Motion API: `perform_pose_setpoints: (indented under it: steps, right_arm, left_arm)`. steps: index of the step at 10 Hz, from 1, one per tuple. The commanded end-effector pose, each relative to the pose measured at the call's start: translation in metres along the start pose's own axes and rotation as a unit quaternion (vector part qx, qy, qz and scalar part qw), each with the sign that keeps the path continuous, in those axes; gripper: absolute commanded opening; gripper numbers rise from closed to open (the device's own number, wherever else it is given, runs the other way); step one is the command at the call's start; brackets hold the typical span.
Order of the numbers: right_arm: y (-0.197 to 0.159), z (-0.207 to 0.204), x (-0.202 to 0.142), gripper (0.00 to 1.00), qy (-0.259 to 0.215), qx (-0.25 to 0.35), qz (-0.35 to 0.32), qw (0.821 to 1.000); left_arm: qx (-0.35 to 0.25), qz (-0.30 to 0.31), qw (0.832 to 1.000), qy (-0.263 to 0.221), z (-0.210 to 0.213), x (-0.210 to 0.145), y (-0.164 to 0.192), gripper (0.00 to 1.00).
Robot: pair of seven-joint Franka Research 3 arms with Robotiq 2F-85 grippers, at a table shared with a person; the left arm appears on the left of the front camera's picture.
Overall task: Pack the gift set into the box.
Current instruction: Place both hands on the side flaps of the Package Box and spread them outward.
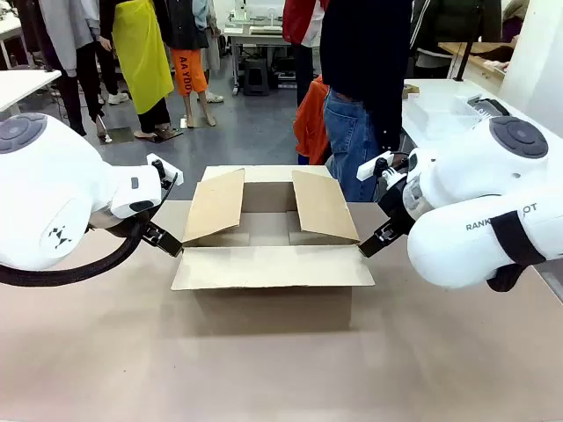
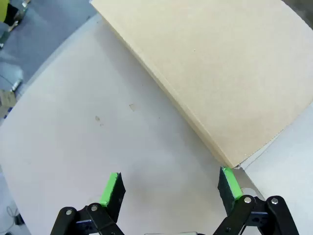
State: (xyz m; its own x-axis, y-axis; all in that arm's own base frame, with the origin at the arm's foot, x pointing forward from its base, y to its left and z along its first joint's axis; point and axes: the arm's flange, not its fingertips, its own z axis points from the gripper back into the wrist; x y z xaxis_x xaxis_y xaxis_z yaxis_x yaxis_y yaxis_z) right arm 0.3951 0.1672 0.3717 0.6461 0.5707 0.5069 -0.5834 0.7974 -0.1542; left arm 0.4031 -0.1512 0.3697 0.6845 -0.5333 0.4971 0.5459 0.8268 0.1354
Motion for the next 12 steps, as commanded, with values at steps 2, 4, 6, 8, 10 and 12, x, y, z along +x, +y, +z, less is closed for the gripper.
perform_pose_setpoints:
  steps: [2, 4, 6, 8, 10, 12]
  right_arm:
    - [0.0, 0.0, 0.0, 1.0, 0.0, 0.0, 0.0, 1.0]
    - [0.0, 0.0, 0.0, 1.0, 0.0, 0.0, 0.0, 1.0]
    - [0.0, 0.0, 0.0, 1.0, 0.0, 0.0, 0.0, 1.0]
    - [0.0, 0.0, 0.0, 1.0, 0.0, 0.0, 0.0, 1.0]
    - [0.0, 0.0, 0.0, 1.0, 0.0, 0.0, 0.0, 1.0]
    - [0.0, 0.0, 0.0, 1.0, 0.0, 0.0, 0.0, 1.0]
  left_arm:
    - [0.0, 0.0, 1.0, -0.001, 0.0003, 0.0003, -0.0002, 1.0]
    - [0.0, 0.0, 1.0, -0.001, 0.0003, 0.0003, -0.0002, 1.0]
    - [0.0, 0.0, 1.0, -0.001, 0.0003, 0.0003, -0.0002, 1.0]
    - [0.0, 0.0, 1.0, -0.001, 0.0003, 0.0003, -0.0002, 1.0]
    - [0.0, 0.0, 1.0, -0.001, 0.0003, 0.0003, -0.0002, 1.0]
    - [0.0, 0.0, 1.0, -0.001, 0.0003, 0.0003, -0.0002, 1.0]
